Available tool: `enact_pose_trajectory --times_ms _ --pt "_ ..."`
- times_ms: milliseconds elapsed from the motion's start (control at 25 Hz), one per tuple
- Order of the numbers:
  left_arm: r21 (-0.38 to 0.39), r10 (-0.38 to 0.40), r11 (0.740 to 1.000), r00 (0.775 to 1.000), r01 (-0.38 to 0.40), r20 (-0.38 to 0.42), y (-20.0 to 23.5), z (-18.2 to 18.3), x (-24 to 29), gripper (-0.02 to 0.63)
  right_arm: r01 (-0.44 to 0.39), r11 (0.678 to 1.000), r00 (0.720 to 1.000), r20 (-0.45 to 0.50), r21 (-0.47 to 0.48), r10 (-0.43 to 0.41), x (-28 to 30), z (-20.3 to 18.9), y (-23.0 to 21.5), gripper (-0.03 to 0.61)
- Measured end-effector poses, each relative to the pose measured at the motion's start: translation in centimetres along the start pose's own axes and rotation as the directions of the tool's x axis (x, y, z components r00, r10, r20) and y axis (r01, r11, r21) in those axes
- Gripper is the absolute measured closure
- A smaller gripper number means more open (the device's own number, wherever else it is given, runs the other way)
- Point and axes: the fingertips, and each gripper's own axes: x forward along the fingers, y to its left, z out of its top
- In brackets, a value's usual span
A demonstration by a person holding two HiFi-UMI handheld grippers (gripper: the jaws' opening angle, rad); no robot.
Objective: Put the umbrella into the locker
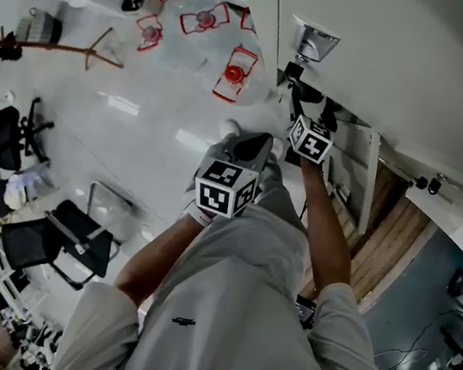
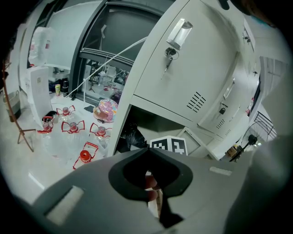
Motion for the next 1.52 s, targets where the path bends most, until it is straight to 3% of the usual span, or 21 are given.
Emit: enact_pose_trajectory --times_ms 280,480,840,1160,1520 --pt "0.020 -0.011 1.000 1.000 0.012 -0.015 -0.4 -0.2 0.0 0.595 0.002 0.998 0.999 -0.032 -0.055 -0.004 0.2 -1.4 0.2 0.295" --pt "0.020 -0.005 1.000 1.000 0.005 -0.016 0.2 -0.4 -0.3 0.595 0.005 0.996 0.999 -0.039 -0.084 -0.008 0.2 -1.2 0.6 0.342" --pt "0.020 -0.007 1.000 1.000 0.008 -0.028 0.8 -0.8 -0.8 0.595 0.003 0.989 1.000 -0.030 -0.145 -0.008 0.6 -0.3 1.4 0.360" --pt "0.012 0.013 1.000 1.000 -0.013 -0.011 1.9 -0.4 -1.4 0.595 0.022 0.990 1.000 0.023 -0.140 -0.019 2.4 2.7 1.8 0.362" --pt "0.005 0.020 1.000 1.000 -0.020 -0.001 1.9 -0.1 -1.6 0.595 0.039 0.984 0.999 0.014 -0.175 -0.037 4.2 4.1 0.9 0.360"
